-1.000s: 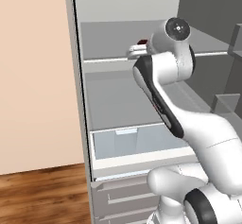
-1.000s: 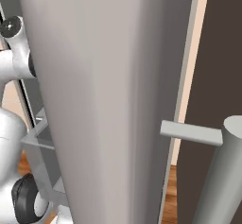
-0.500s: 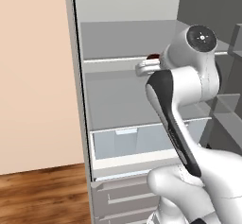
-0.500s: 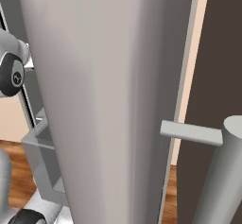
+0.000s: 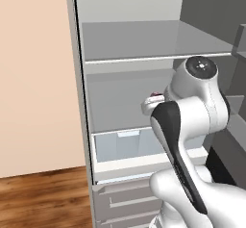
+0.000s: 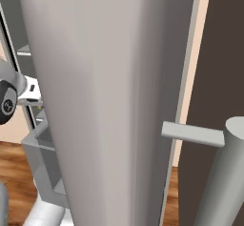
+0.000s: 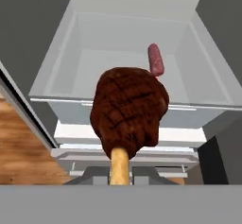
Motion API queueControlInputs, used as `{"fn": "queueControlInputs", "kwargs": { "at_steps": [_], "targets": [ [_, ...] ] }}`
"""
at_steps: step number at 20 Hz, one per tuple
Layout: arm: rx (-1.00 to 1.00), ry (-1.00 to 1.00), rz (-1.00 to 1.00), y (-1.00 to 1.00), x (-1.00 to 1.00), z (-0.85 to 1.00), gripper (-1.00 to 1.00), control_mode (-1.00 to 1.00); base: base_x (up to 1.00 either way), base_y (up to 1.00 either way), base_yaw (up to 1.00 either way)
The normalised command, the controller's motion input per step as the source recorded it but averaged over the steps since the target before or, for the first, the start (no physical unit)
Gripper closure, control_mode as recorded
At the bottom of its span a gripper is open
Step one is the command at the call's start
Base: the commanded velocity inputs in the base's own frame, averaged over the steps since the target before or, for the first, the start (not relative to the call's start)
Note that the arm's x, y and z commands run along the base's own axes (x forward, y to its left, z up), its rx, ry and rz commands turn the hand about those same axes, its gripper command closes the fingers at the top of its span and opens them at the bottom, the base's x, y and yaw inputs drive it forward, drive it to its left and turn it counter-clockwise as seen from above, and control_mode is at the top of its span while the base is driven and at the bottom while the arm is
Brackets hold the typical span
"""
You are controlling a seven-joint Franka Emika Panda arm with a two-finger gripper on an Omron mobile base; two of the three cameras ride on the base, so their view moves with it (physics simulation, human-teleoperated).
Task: Move the salami and steak from the top shelf to the second highest shelf to make space. Then, place the pitcher from the counter on the cleared top shelf.
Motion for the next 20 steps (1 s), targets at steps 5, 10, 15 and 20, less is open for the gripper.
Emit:
{"fn": "queueControlInputs", "kwargs": {
  "at_steps": [5, 10, 15, 20],
  "targets": [
    [0.00, 0.00, 0.00, -0.21, 0.34, -0.77, 1.00, -1.00, 0.00, 0.00, 0.00],
    [0.00, 0.00, 0.00, -0.09, 0.77, -0.41, 1.00, -1.00, 0.00, 0.00, 0.00],
    [0.00, 0.00, 0.00, 0.00, 0.97, -0.34, 1.00, -1.00, 0.00, 0.00, 0.00],
    [0.00, 0.00, 0.00, 0.00, 1.00, -0.41, 1.00, -1.00, 0.00, 0.00, 0.00]
  ]
}}
